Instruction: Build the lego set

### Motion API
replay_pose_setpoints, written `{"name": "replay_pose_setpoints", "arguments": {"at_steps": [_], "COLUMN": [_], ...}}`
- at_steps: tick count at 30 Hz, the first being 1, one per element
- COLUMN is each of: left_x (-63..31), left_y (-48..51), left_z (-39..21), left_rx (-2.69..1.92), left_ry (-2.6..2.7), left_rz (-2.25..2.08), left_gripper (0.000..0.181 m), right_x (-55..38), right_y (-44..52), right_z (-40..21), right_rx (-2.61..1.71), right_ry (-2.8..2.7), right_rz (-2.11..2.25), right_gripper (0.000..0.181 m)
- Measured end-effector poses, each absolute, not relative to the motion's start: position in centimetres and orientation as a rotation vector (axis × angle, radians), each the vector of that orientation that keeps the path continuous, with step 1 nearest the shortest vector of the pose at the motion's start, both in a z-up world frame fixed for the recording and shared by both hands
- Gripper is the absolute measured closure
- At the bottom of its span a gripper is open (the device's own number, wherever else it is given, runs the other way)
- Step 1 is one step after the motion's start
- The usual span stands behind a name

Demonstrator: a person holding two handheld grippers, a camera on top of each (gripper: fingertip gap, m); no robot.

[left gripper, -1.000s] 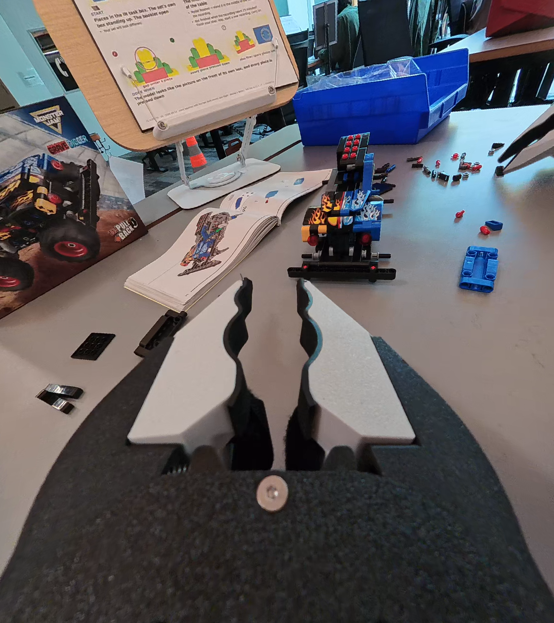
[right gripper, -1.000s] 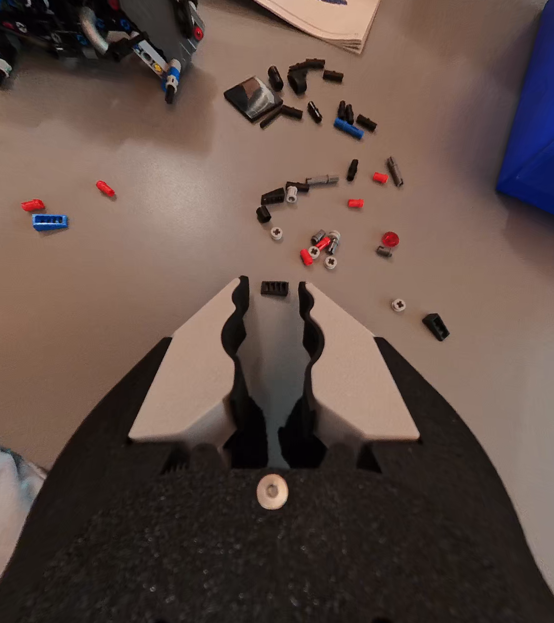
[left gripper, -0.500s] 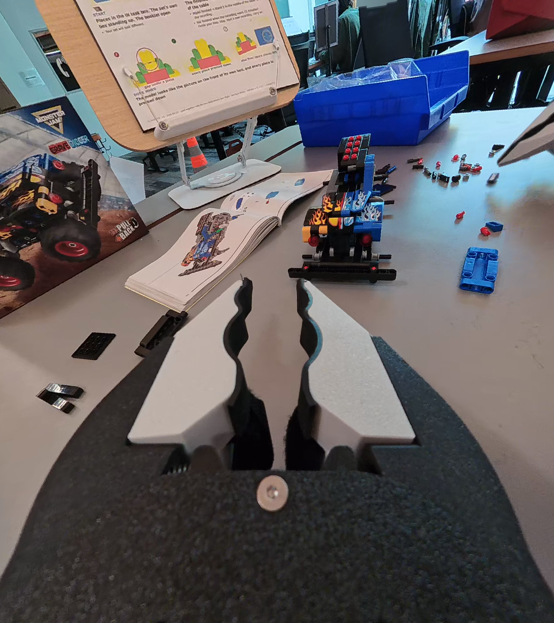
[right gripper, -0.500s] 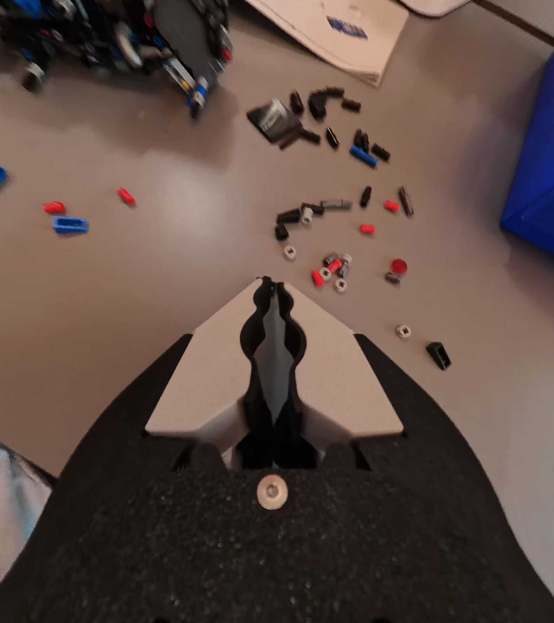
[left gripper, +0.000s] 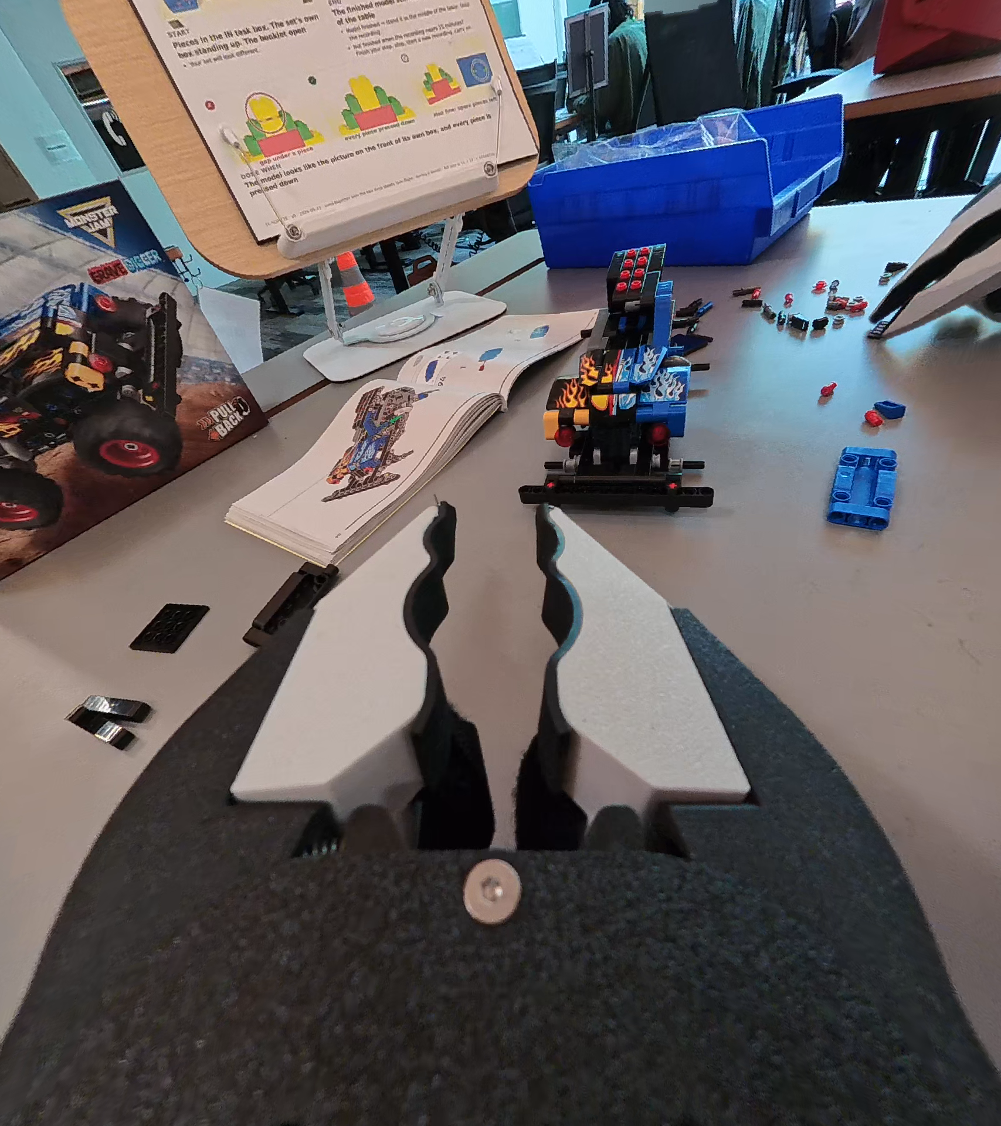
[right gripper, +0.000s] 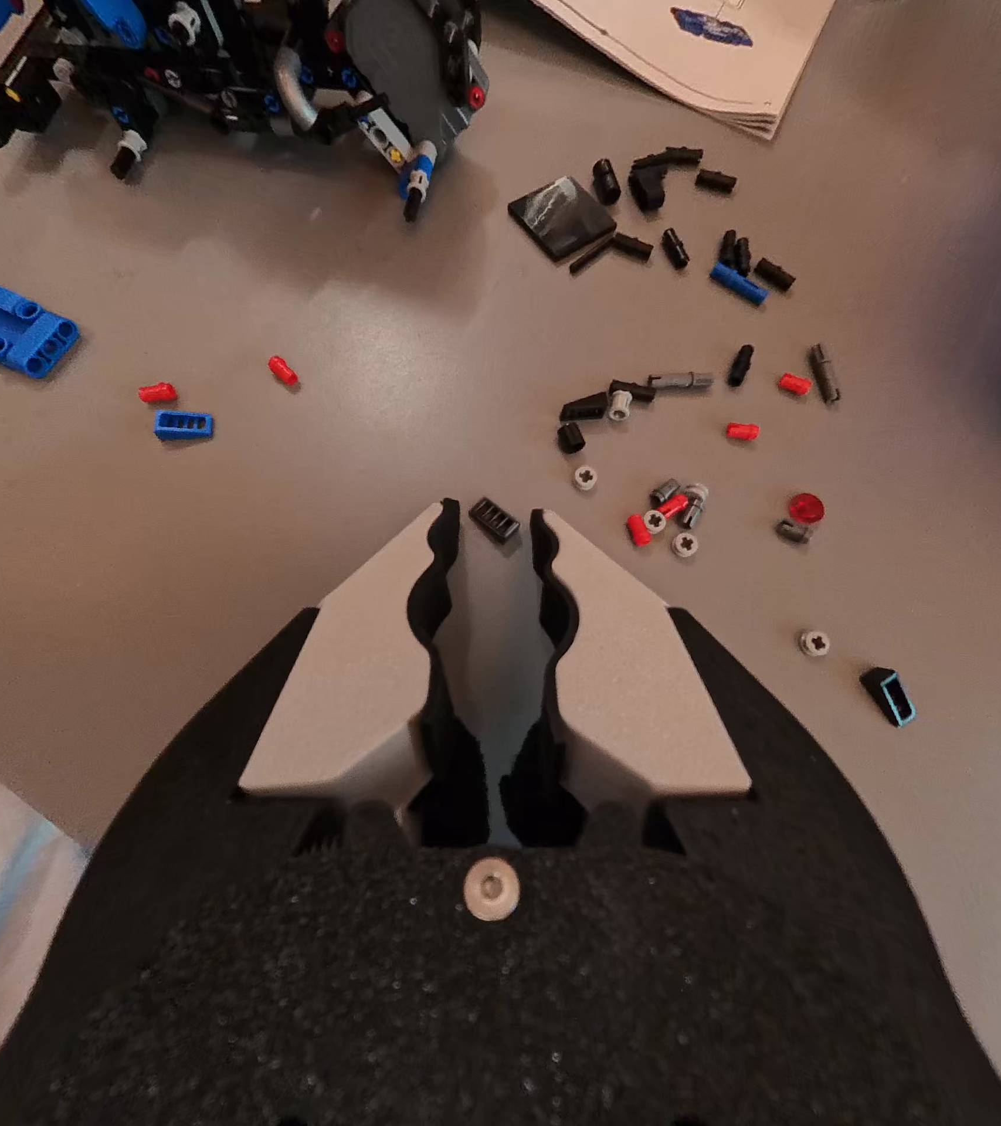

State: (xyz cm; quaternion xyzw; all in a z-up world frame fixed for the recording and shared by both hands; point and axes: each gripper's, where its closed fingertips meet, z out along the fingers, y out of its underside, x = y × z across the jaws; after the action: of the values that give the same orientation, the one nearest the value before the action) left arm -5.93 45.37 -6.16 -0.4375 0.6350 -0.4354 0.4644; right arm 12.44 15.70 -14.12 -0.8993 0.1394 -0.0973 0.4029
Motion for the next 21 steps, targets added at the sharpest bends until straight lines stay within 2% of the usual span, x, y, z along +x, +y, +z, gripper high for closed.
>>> {"name": "replay_pose_setpoints", "arguments": {"at_steps": [1,5,11,15,21], "left_x": [-5.9,-5.9,-5.9,-5.9,-5.9], "left_y": [45.4,45.4,45.4,45.4,45.4], "left_z": [-6.2,-6.2,-6.2,-6.2,-6.1], "left_rx": [-1.076,-1.078,-1.077,-1.077,-1.073], "left_ry": [1.560,1.560,1.562,1.561,1.557], "left_rz": [-1.071,-1.070,-1.068,-1.068,-1.068], "left_gripper": [0.156,0.156,0.156,0.156,0.157], "right_x": [12.5,12.0,10.3,5.5,2.9], "right_y": [15.7,15.7,16.6,19.1,19.9], "right_z": [-14.4,-14.4,-13.6,-12.0,-13.5], "right_rx": [-2.287,-2.303,-2.279,-2.205,-2.268], "right_ry": [0.349,0.305,0.225,0.025,-0.102], "right_rz": [-0.247,-0.236,-0.241,-0.066,-0.018], "right_gripper": [0.159,0.173,0.174,0.174,0.174]}}
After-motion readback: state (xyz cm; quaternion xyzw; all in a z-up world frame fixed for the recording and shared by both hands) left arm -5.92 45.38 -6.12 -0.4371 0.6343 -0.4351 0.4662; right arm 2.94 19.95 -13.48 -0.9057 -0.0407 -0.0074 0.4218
